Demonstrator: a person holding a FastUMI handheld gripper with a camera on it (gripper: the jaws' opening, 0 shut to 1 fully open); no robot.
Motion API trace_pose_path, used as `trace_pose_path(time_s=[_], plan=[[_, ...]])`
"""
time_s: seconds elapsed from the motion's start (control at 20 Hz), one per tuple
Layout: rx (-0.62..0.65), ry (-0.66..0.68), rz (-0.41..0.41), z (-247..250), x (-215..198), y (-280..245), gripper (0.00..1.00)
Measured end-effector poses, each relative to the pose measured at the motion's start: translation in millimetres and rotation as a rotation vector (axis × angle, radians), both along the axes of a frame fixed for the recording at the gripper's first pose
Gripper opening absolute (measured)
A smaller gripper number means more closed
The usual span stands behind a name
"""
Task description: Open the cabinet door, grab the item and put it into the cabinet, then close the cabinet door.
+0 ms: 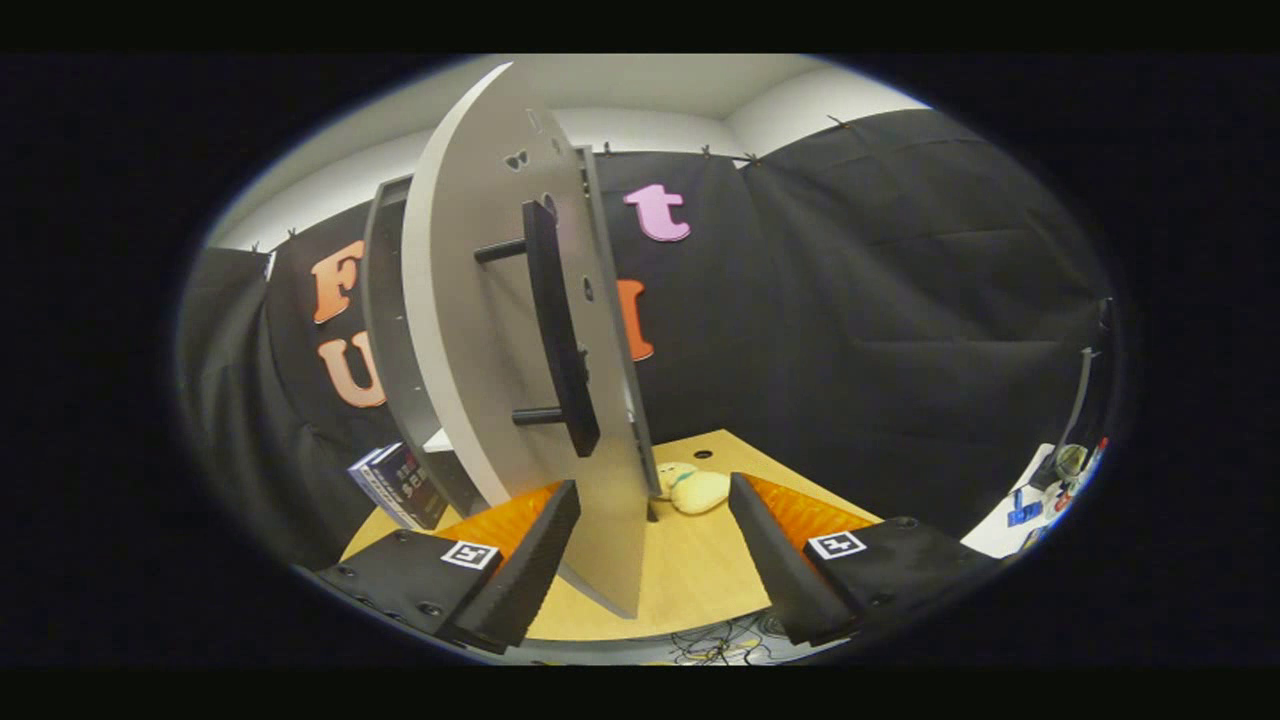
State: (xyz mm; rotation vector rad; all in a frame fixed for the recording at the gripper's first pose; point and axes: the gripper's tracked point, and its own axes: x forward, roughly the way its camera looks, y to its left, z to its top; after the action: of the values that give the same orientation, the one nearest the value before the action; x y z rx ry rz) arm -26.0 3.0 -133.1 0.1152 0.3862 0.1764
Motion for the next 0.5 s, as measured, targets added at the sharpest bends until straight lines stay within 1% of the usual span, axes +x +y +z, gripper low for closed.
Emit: trace_pose_path(time_s=[0.25, 0.4, 0.5], plan=[[-0.005, -0.003, 0.083, -6.6, 0.7, 70.6, 0.97], [-0.006, -0.003, 0.135, -12.8, 8.5, 114.6, 0.97], [-0.014, -0.005, 0.17, -20.9, 21.1, 144.2, 0.97]])
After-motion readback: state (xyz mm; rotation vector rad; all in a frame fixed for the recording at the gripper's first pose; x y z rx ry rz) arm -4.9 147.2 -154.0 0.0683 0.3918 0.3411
